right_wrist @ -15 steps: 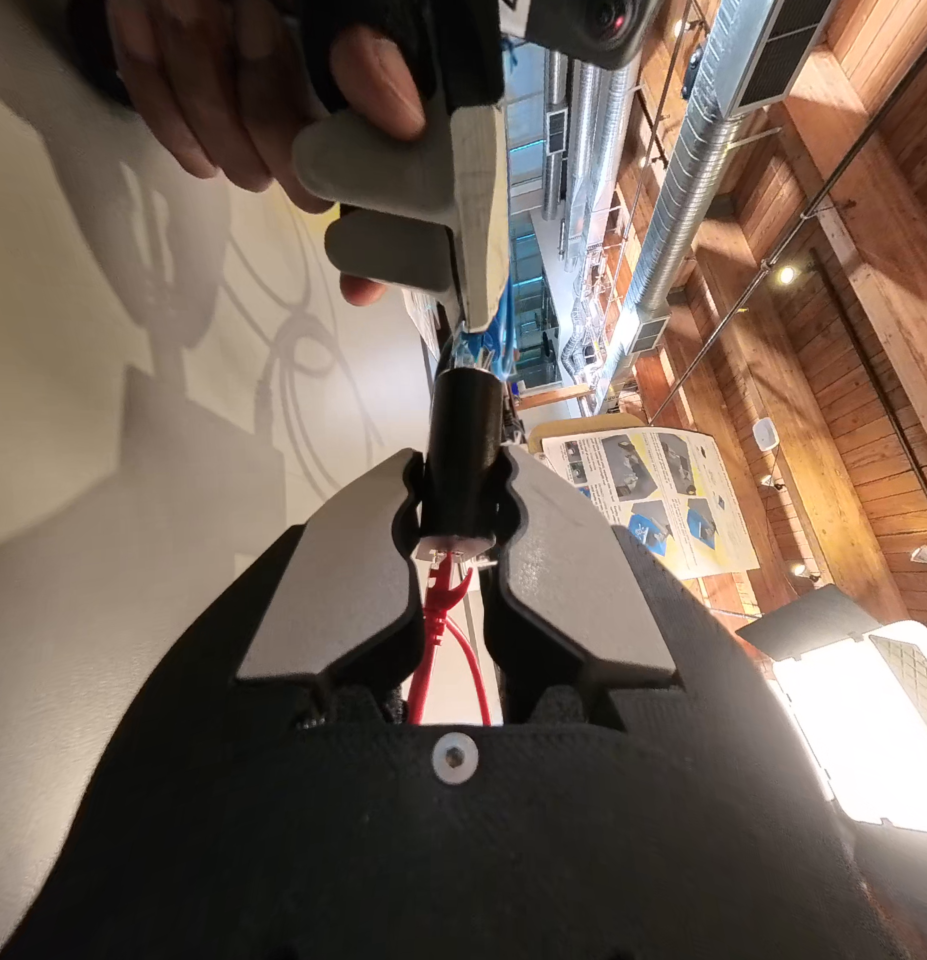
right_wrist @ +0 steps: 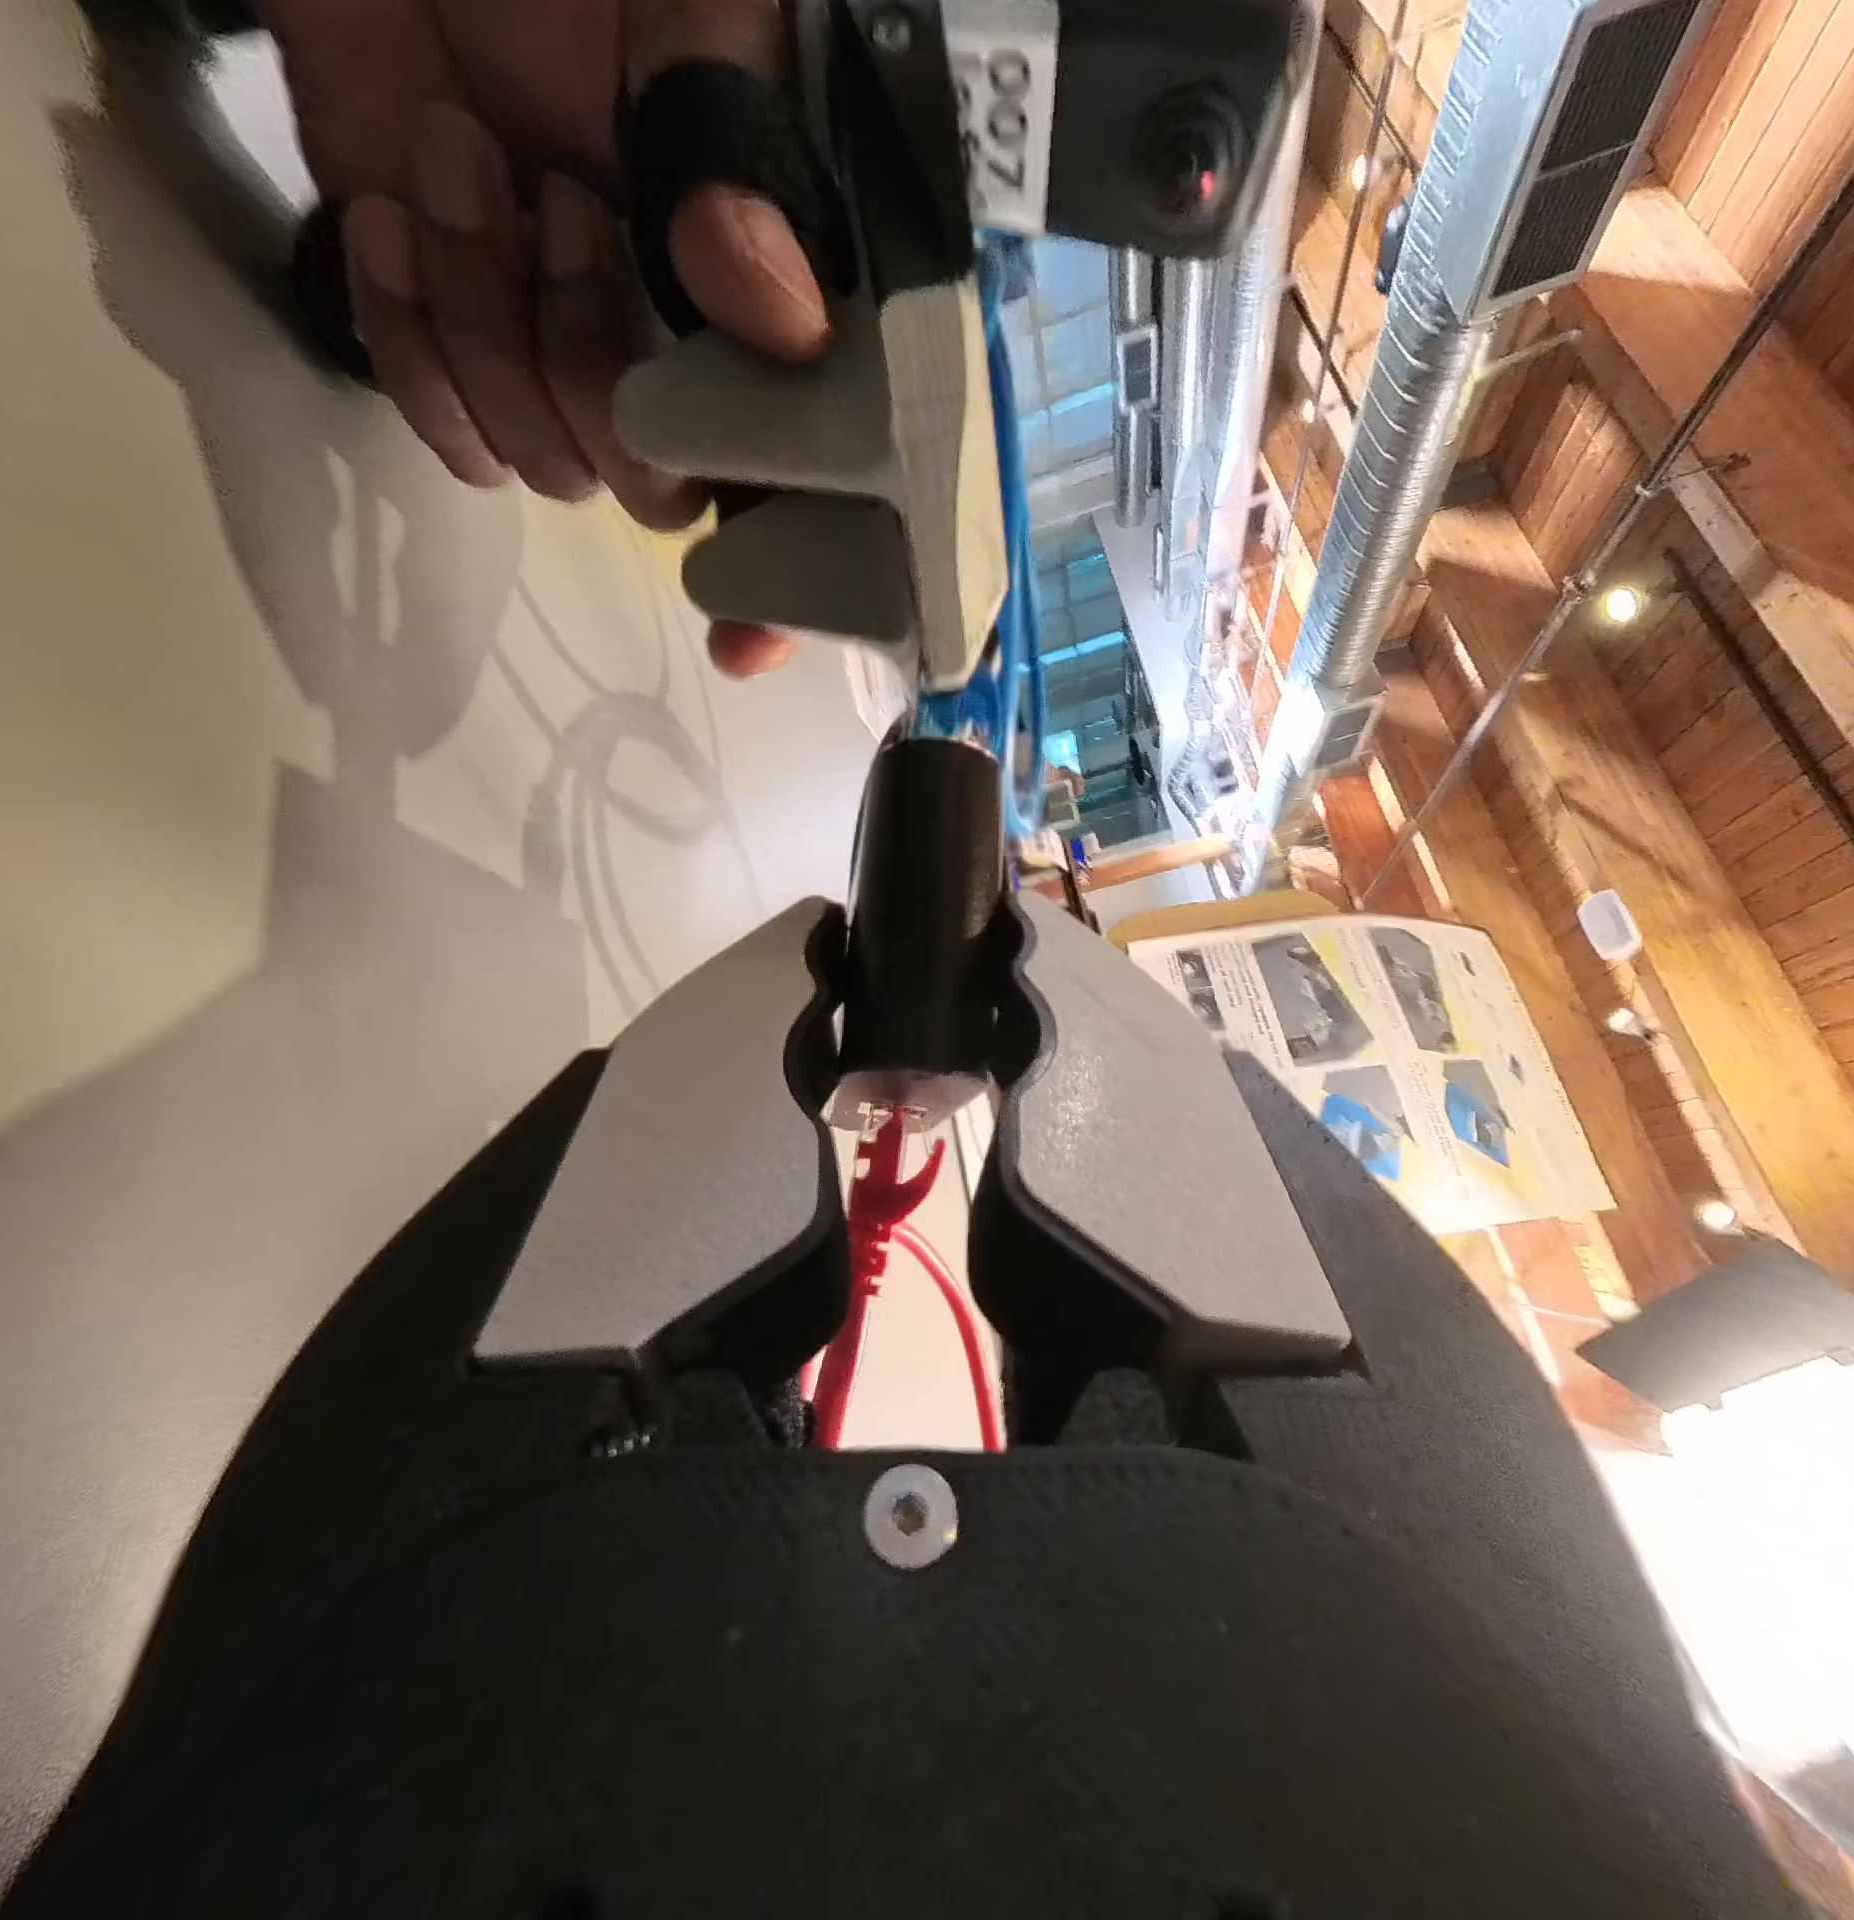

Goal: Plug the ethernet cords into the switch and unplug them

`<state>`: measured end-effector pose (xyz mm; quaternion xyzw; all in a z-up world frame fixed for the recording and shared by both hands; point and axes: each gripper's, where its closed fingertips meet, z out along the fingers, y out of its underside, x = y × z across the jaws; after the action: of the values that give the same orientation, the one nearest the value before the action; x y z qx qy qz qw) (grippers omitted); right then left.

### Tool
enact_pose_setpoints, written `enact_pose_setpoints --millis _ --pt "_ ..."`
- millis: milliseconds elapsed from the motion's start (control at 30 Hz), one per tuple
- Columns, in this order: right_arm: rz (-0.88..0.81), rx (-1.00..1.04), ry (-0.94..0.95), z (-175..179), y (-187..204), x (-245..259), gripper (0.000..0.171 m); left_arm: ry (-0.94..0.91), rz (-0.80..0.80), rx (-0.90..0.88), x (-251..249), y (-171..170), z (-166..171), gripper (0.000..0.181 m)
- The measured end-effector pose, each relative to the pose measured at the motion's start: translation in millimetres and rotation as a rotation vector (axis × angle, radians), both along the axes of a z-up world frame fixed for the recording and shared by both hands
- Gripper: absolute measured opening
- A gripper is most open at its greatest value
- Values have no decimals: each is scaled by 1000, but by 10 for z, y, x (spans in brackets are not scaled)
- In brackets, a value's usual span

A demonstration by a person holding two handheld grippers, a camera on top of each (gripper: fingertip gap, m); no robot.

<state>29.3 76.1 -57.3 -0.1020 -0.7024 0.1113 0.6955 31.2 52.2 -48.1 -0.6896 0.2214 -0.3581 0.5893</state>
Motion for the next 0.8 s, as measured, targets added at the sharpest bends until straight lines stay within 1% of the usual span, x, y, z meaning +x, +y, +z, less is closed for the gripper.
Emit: enact_pose_setpoints --millis 100,367,700,800 --pt "21 -20 7 19 -38 11 26 13 -16 19 33 -27 8 16" --pt "-2 0 1 1 -8 3 26 17 -8 -3 31 -7 -17 16" --pt "-49 34 -38 -72 50 -19 26 83 40 -29 52 54 -98 16" --pt "-82 46 -33 -73 99 -53 26 87 63 -34 35 78 -106 12"
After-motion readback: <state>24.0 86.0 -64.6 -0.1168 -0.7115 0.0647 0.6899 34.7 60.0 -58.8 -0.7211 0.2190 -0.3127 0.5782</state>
